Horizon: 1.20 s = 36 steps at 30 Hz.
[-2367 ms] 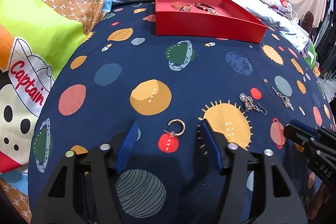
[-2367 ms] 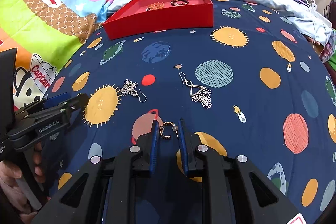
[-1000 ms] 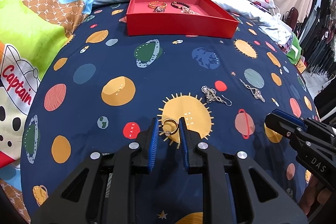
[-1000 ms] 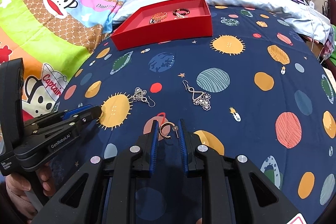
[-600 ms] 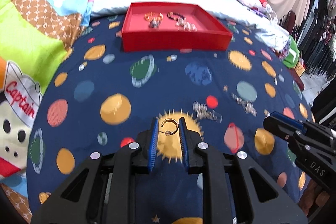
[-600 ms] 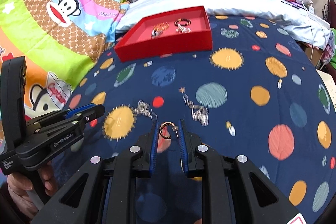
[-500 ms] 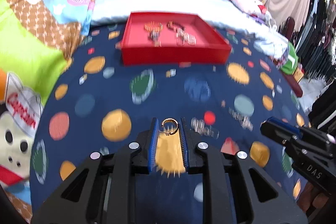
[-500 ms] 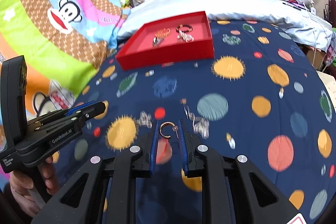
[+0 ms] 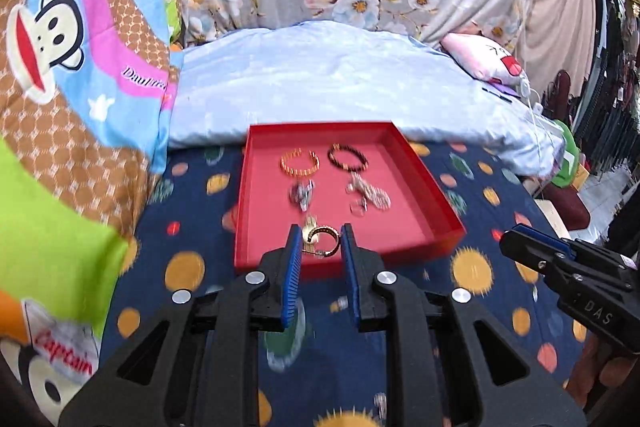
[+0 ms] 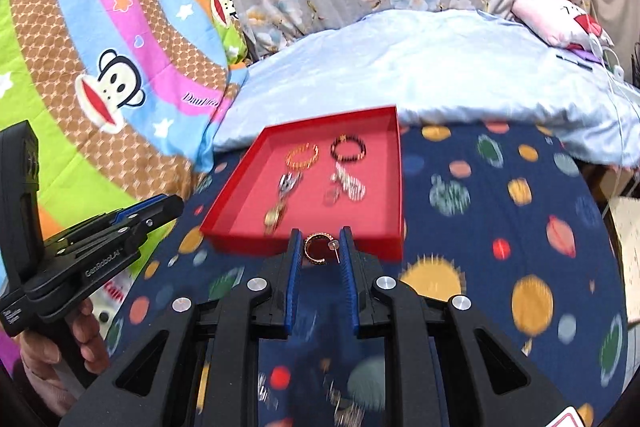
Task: Organize jewelry
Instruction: 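Carry the gold hoop earrings into the red tray and open both grippers, then withdraw both grippers from the tray toward the silver drop earrings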
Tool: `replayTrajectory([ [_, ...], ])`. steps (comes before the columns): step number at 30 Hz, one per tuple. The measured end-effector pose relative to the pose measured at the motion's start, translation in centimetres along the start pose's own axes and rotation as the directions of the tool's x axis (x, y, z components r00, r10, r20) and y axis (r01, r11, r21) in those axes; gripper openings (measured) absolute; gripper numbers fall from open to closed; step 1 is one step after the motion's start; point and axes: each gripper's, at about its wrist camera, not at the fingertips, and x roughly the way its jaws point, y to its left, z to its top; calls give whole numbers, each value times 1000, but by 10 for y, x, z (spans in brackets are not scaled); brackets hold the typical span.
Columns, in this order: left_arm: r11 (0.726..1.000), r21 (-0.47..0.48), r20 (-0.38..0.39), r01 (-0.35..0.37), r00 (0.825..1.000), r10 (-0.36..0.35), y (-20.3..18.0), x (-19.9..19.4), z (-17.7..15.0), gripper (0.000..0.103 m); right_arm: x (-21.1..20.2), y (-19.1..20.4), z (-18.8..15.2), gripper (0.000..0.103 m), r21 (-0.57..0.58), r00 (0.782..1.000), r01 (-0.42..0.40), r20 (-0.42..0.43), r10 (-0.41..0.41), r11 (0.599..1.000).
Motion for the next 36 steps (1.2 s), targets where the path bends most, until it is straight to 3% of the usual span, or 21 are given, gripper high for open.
replayTrajectory([
  [11,1000,7,-28,-17,999,17,2,61,31,19,62,-3,37,17,-16,1000,5,-22,-6,1000],
  [20,1000,6,-90,-28,996,28,4,103,28,19,99,-14,37,17,-5,997,15,-75,-15,1000],
  [31,1000,7,-135,-30,990,30,3,124,18,19,118,-18,33,19,-5,994,20,-109,-21,1000],
  [32,999,5,-132,-43,990,44,3,123,18,24,115,-18,33,21,-2,995,23,-99,-23,1000],
  [35,997,1,-115,-81,990,80,4,116,18,54,103,-16,35,34,4,997,31,-72,-31,1000],
  [36,996,-2,-99,-92,991,92,4,110,19,55,97,-15,35,37,5,997,36,-61,-36,999],
])
